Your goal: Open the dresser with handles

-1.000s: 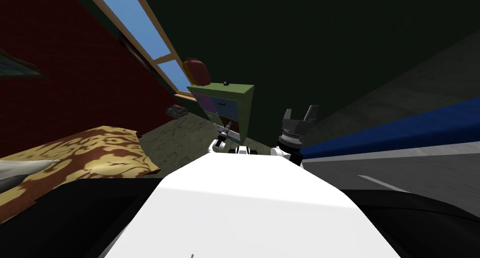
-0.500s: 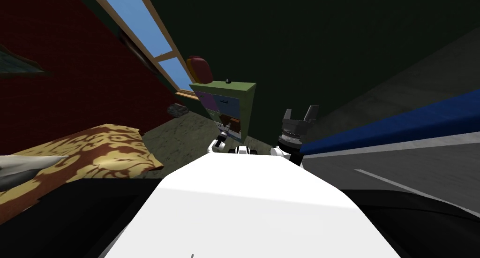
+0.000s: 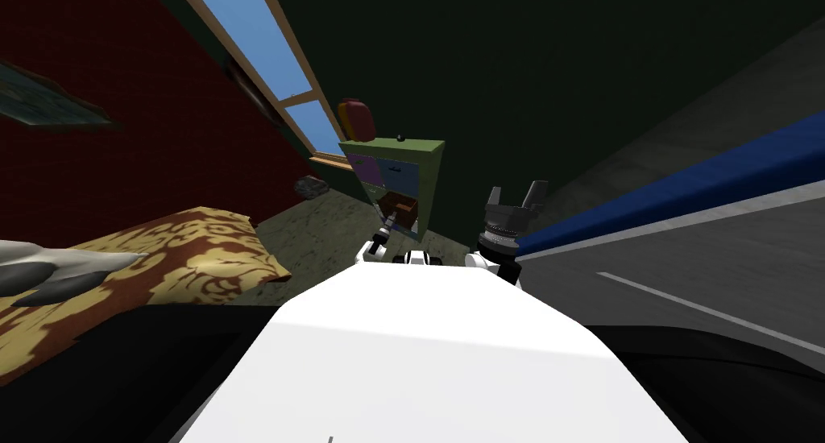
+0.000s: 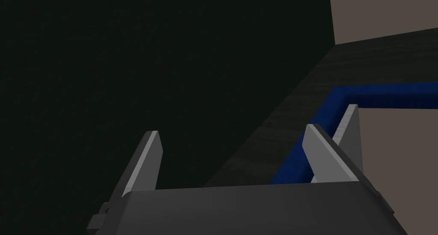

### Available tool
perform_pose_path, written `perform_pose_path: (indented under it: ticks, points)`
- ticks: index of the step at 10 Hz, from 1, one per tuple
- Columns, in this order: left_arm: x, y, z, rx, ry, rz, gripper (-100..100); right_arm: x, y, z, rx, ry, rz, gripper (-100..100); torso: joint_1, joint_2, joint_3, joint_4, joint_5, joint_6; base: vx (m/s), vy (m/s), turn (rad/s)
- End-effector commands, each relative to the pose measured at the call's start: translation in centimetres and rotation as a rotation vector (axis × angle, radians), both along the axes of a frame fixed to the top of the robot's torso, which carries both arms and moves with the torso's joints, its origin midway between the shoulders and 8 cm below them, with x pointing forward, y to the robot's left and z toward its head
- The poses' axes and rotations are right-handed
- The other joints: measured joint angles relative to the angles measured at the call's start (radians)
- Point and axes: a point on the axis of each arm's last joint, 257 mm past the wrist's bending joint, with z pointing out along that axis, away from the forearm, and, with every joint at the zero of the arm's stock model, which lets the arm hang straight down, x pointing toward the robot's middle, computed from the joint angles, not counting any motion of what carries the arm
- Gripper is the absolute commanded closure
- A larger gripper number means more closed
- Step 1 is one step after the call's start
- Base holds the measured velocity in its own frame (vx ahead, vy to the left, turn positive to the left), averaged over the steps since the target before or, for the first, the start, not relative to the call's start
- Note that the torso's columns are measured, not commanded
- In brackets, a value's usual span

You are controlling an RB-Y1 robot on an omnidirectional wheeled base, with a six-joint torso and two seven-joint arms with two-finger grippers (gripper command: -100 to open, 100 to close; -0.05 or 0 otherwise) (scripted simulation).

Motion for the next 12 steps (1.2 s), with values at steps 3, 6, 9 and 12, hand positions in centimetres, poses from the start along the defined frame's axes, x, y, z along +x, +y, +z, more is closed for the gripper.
perform_pose_path:
  ticks: [3, 6, 9, 12]
  points:
    - [1.0, 0.4, 2.2, 0.001, -0.003, 0.005, -100, 0.0, 0.0, 0.0, 0.000, 0.000, 0.000, 0, -0.005, -0.011, -0.007, -0.003, -0.001, 0.002, -0.046, 0.008, -0.020]
    - [1.7, 0.6, 3.9, 0.001, -0.003, 0.010, -100, 0.0, 0.0, 0.0, 0.000, 0.000, 0.000, 0, -0.001, -0.005, -0.003, -0.002, 0.000, 0.001, -0.013, -0.007, -0.024]
    - [2.3, 0.8, 5.6, 0.000, -0.003, 0.016, -100, 0.0, 0.0, 0.0, 0.000, 0.000, 0.000, 0, -0.002, 0.002, 0.001, 0.004, -0.002, 0.000, -0.031, 0.000, -0.023]
    - [1.8, 1.0, 3.5, 0.003, 0.037, 0.024, 0, 0.0, 0.0, 0.0, 0.000, 0.000, 0.000, 0, -0.003, 0.000, 0.000, 0.002, -0.001, 0.001, -0.002, 0.001, -0.001]
